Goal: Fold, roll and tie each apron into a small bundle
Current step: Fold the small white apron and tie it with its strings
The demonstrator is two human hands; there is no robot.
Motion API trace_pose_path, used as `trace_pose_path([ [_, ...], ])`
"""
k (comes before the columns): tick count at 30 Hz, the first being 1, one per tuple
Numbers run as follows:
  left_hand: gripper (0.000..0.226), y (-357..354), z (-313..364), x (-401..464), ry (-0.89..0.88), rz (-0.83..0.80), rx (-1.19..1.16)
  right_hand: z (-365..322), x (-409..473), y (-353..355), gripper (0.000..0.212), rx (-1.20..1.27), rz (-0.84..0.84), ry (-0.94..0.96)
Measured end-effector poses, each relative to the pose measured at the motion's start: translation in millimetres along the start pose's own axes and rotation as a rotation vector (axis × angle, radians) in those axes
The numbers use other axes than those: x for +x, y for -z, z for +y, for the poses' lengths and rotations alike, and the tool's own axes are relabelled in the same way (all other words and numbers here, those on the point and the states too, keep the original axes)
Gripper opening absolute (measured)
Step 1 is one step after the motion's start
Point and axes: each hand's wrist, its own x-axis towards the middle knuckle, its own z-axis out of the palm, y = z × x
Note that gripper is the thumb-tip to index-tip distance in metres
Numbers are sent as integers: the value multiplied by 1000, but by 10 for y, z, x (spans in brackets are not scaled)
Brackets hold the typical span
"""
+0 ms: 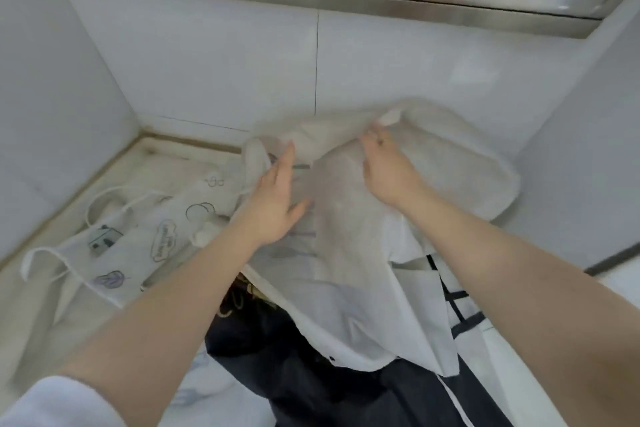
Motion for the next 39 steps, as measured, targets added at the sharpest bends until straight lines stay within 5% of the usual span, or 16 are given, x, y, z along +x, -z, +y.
trace_pose_path([
  [2,54,-73,-95,-220,-183,-6,72,-13,-212,-216,26,-44,-18,172],
  [5,74,-116,-145,-522,-298,-191,56,-35,-507,-457,38,-254,-3,373],
  [7,91,-80,-121,-678,-281,-492,206,-69,-668,-585,43,-422,-250,398],
  [9,73,-112,-183,-786,-349,-641,474,-73,-815,-681,52,-433,-551,241],
  [12,21,-98,-200,-916,-229,-498,445,-188,-1005,-688,57,-146,-564,37],
  [16,15,132,-118,-932,28,-230,55,-567,-1247,-483,45,222,-498,114],
  [19,9,375,-9,-946,66,-168,-15,-777,-1377,-457,38,179,-500,162],
  [23,17,572,60,-1106,75,-140,374,-870,-1429,-367,8,83,-559,53],
  [26,25,464,22,-1264,203,-251,696,-886,-1510,-298,11,249,-679,-51],
  [30,69,145,71,-1486,-153,-341,489,-971,-1614,-387,13,344,-549,-89],
  [32,68,36,259,-1547,-280,-283,224,-1014,-1648,-403,22,480,-417,-93],
  [34,51,-21,359,-1519,-217,-171,29,-1029,-1677,-374,26,580,-373,-123],
  [36,33,-30,359,-1486,-146,-145,-33,-982,-1709,-303,24,570,-429,-137],
  [39,29,-47,333,-1477,-136,-109,-57,-825,-1796,-182,27,394,-774,-198],
])
